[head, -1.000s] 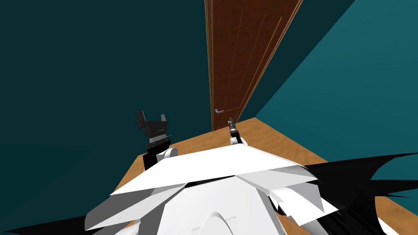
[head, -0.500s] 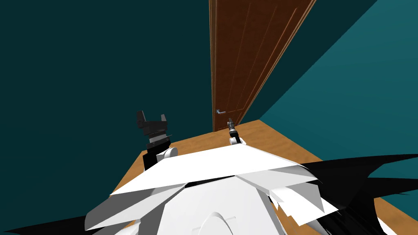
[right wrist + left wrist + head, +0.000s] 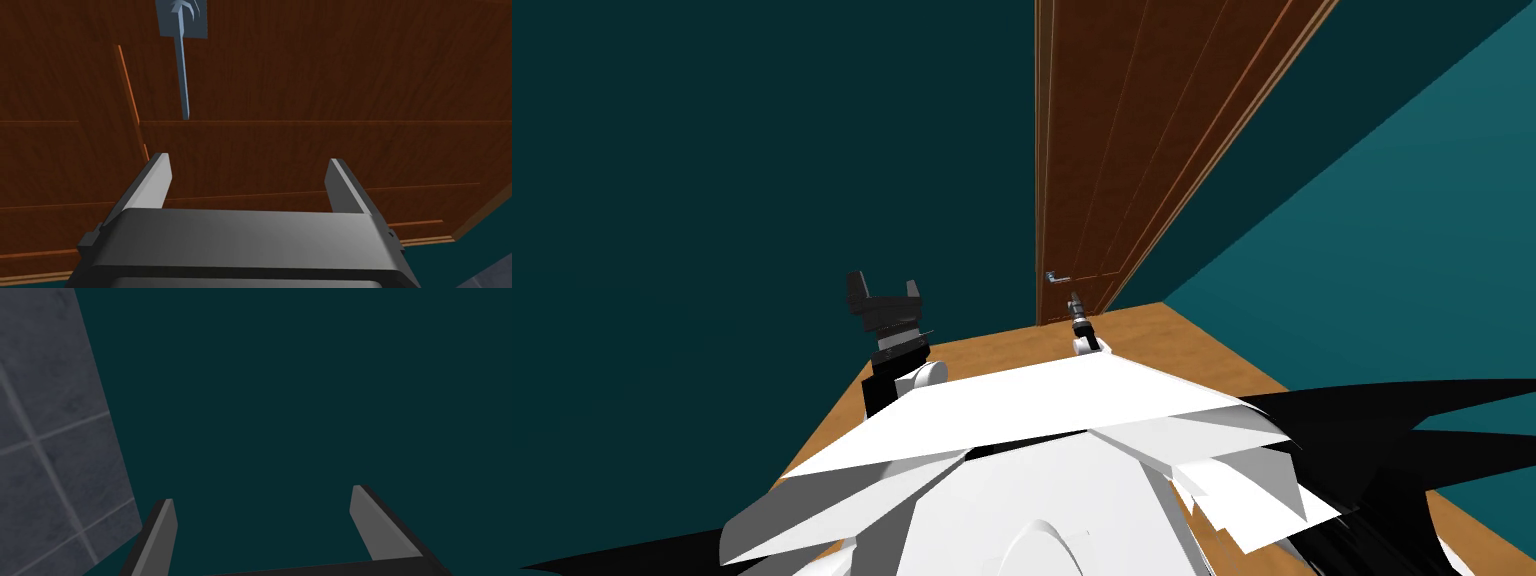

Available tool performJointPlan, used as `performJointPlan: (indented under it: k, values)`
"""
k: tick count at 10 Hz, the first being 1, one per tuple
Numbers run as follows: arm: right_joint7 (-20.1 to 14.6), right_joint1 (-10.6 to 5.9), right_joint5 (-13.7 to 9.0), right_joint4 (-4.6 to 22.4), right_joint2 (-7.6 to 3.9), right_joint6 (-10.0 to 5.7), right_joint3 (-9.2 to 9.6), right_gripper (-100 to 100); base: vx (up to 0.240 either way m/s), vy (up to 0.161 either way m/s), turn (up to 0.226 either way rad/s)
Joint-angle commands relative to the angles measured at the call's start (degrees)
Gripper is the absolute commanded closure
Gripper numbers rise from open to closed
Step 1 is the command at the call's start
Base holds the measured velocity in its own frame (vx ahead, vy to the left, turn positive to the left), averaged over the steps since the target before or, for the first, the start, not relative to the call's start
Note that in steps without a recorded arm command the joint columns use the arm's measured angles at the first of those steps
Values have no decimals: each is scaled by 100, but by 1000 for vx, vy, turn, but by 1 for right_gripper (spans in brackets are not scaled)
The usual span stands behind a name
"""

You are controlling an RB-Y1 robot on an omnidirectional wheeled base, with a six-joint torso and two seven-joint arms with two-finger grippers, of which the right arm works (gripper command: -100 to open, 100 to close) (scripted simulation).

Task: Pull the door open

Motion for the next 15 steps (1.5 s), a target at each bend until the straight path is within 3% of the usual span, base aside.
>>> performJointPlan:
  k: [1,11,13,14,15]
  values:
    - [-8,-58,-6,197,-1,-29,-2,-100,40,-42,47]
    - [-159,-765,-100,1841,-72,-355,-27,-100,42,-69,123]
    - [-153,-797,-102,1883,-70,-366,-31,-100,28,-61,40]
    - [-279,-712,-145,1944,-213,-457,-81,-100,144,56,155]
    - [-313,-686,-156,1956,-251,-479,-94,-100,192,74,135]
